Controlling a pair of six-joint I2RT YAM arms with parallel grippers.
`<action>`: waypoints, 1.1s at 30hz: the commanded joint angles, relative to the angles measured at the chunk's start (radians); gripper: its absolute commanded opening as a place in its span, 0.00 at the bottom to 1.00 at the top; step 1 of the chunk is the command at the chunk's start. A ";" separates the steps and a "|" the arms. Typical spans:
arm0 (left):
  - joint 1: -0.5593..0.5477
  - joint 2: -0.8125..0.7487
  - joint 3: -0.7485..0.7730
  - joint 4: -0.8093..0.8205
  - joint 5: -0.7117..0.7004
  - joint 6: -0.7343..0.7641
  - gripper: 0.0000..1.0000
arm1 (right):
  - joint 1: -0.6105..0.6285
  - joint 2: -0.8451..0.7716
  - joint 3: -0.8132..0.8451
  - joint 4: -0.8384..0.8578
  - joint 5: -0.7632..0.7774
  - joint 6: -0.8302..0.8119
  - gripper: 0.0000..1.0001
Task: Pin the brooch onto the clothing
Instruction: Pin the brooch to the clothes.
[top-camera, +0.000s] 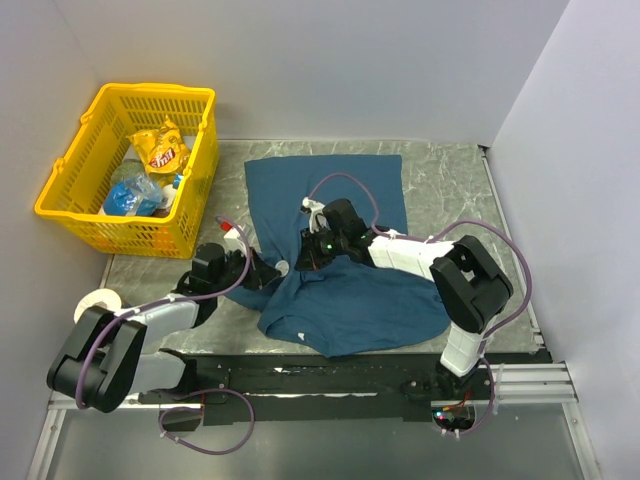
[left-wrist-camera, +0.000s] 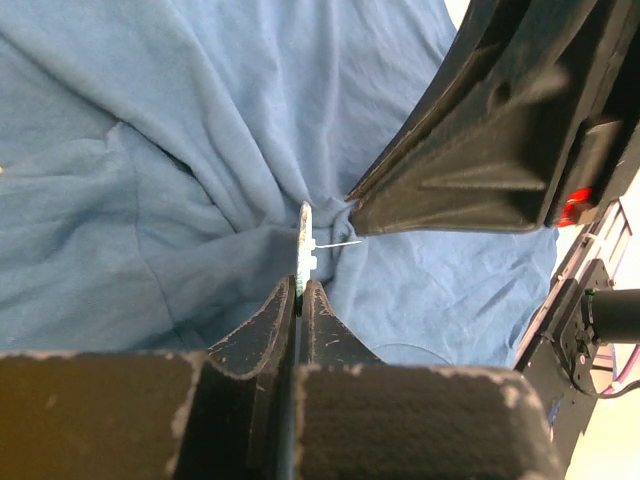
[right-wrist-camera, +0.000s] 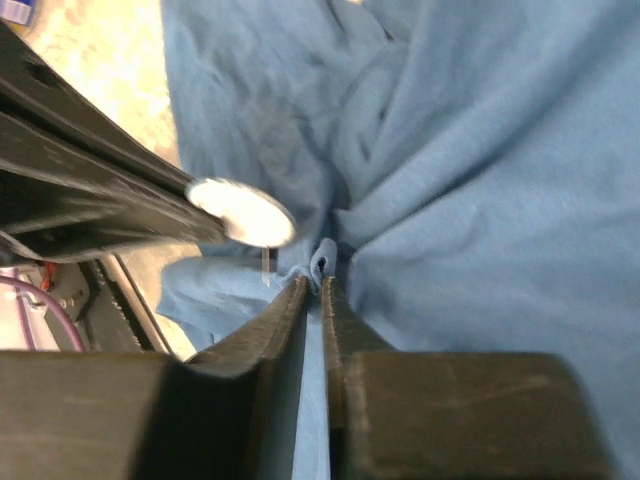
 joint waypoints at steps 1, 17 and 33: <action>-0.020 0.017 0.046 0.043 0.011 0.006 0.01 | 0.000 -0.003 0.059 0.073 -0.034 0.020 0.04; -0.023 -0.097 0.023 -0.026 -0.101 0.043 0.01 | 0.000 -0.041 0.038 0.064 -0.048 0.003 0.00; -0.018 -0.045 0.029 0.009 -0.032 0.048 0.01 | 0.000 -0.046 0.047 0.081 -0.060 0.004 0.00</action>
